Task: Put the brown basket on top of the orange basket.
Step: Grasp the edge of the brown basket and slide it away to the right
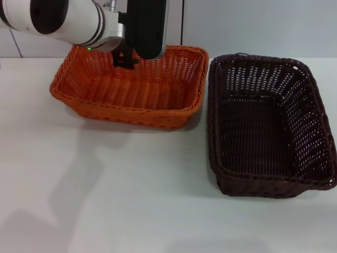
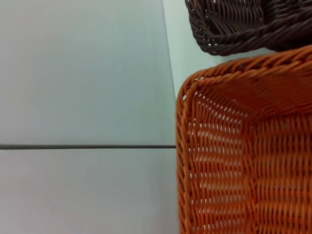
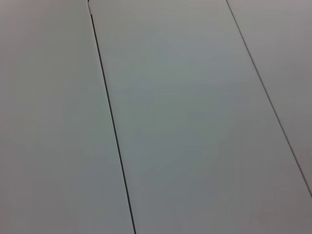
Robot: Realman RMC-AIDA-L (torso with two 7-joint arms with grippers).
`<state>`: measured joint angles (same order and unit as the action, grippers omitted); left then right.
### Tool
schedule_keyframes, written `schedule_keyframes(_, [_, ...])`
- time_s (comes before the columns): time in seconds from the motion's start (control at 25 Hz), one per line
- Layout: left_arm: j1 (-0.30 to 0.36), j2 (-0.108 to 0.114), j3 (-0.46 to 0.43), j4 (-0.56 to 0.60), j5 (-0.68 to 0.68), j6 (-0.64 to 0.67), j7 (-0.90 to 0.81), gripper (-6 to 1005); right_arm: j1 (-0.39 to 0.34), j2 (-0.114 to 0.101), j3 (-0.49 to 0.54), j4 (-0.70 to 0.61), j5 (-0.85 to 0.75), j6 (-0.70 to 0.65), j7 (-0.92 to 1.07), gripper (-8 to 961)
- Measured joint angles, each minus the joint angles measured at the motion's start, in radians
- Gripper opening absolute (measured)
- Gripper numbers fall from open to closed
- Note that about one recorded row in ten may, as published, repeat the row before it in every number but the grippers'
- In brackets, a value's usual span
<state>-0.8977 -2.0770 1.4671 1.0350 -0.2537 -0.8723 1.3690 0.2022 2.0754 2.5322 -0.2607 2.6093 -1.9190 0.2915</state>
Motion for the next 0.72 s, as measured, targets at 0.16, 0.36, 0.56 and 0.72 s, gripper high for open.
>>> schedule_keyframes(0.16, [0.037,0.002,0.005,0.054,-0.008,0.043,-0.059,689,0.000,0.000,-0.001,0.000,0.000,-0.002,0.000,787])
schedule_keyframes(0.36, [0.186,0.005,0.016,0.180,-0.028,0.347,-0.320,690,-0.002,0.000,0.000,0.000,0.003,0.004,0.000,787])
schedule_keyframes(0.56, [0.389,0.011,0.021,0.338,-0.098,0.566,-0.642,692,0.003,0.000,0.005,0.009,0.007,0.009,-0.006,787])
schedule_keyframes(0.72, [0.612,0.012,0.092,0.420,-0.177,0.849,-0.754,693,-0.001,0.002,0.006,0.023,0.007,0.006,-0.006,787])
